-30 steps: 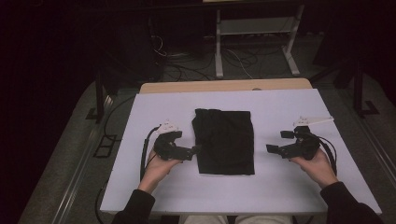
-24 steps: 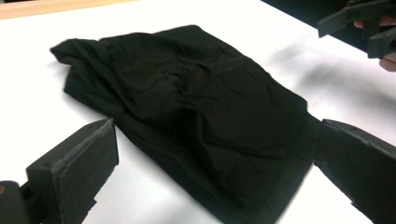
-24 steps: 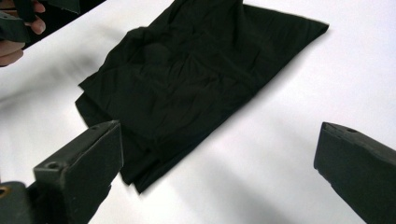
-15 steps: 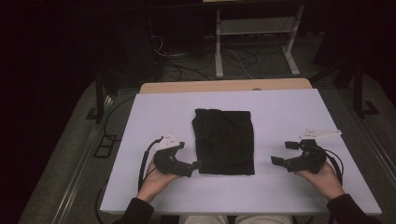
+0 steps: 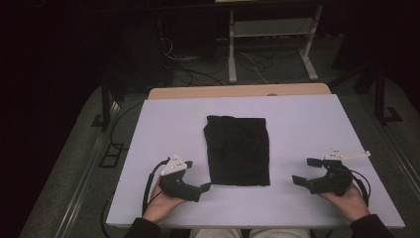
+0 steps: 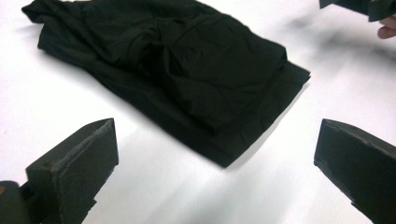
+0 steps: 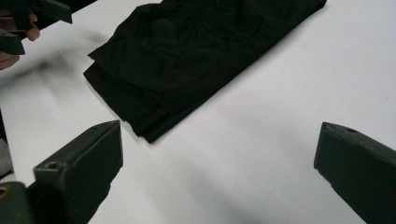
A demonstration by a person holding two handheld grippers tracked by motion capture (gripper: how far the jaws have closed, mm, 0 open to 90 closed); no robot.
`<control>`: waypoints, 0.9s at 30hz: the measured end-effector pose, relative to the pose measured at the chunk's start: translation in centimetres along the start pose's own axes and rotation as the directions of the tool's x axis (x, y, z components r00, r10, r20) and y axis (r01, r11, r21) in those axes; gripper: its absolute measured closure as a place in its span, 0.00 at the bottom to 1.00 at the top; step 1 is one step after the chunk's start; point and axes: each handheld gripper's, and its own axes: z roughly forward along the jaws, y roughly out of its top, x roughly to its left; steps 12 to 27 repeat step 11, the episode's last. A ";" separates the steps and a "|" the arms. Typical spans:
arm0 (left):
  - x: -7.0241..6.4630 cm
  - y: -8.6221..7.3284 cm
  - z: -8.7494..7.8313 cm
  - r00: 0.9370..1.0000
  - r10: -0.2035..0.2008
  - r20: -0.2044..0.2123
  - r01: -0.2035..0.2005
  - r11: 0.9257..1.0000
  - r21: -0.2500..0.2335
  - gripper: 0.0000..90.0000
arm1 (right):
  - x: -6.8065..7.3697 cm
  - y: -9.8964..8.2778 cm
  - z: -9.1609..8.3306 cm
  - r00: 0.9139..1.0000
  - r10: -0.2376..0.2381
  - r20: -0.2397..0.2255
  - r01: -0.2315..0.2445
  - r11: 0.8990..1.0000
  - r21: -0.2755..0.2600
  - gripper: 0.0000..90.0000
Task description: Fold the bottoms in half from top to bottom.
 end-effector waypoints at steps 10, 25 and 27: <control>-0.1 -0.9 0.3 1.000 0.022 0.009 -0.023 0.998 0.062 0.00 | 0.2 -1.2 -0.5 1.000 -0.025 -0.007 0.025 1.000 0.015 0.01; -0.1 -0.9 0.3 1.000 0.028 0.012 -0.029 0.997 0.068 0.00 | 0.2 -1.2 -0.5 1.000 -0.027 -0.008 0.027 0.999 0.017 0.01; -0.1 -0.9 0.3 1.000 0.028 0.012 -0.029 0.997 0.068 0.00 | 0.2 -1.2 -0.5 1.000 -0.027 -0.008 0.027 0.999 0.017 0.01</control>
